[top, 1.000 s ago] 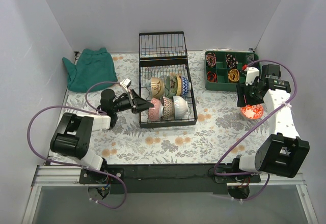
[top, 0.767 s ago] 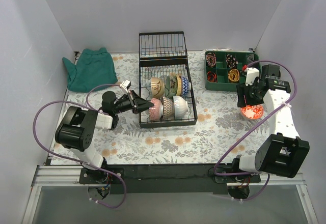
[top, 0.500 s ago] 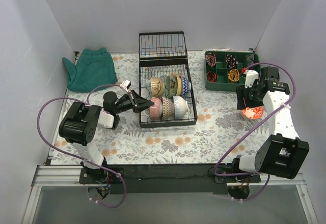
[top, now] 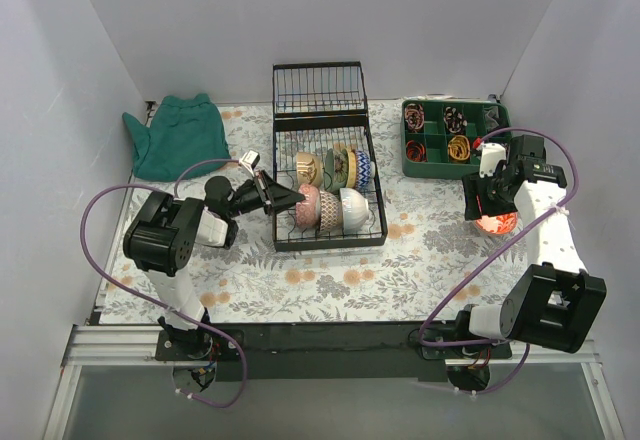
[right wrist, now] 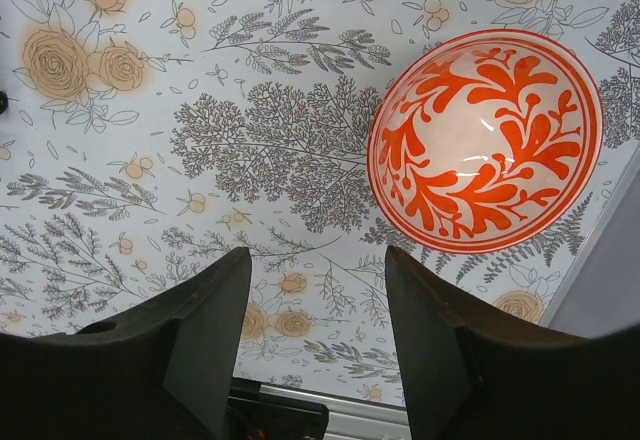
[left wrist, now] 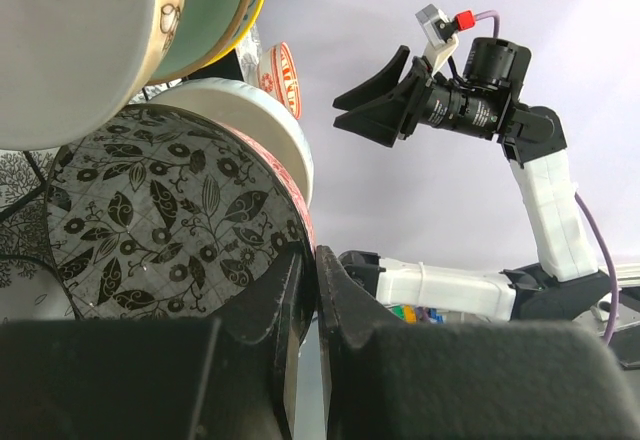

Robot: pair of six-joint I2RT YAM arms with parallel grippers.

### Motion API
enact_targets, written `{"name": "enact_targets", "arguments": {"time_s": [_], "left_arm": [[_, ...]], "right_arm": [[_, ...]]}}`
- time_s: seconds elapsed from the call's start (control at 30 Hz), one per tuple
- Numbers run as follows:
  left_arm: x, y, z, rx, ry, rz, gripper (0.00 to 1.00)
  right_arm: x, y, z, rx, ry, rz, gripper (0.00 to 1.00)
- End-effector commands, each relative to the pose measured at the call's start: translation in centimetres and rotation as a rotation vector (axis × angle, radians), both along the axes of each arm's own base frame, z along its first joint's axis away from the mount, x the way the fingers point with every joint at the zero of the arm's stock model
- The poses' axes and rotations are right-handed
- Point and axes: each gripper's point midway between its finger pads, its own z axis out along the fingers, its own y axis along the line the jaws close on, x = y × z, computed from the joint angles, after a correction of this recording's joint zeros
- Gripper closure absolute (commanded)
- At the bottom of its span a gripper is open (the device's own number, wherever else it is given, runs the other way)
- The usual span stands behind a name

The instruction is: Load the bowls into the dish rack

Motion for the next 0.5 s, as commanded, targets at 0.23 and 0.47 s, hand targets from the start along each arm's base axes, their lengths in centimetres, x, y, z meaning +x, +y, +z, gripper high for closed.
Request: {"name": "enact_targets", "arguments": {"time_s": [0.23,0.47], "left_arm": [[-0.5,0.2,0.4,-0.117,0.31,0.007,1.0],[-2.1,0.7,-1.8,-0.058,0.401,0.03,1.0]], "right_arm": [[0.1,-0.2,0.3,-0.006,-0.014,0.006,0.35],[-0.1,0.0,0.1,-0.003,-0.016,0.006,0.35]]}}
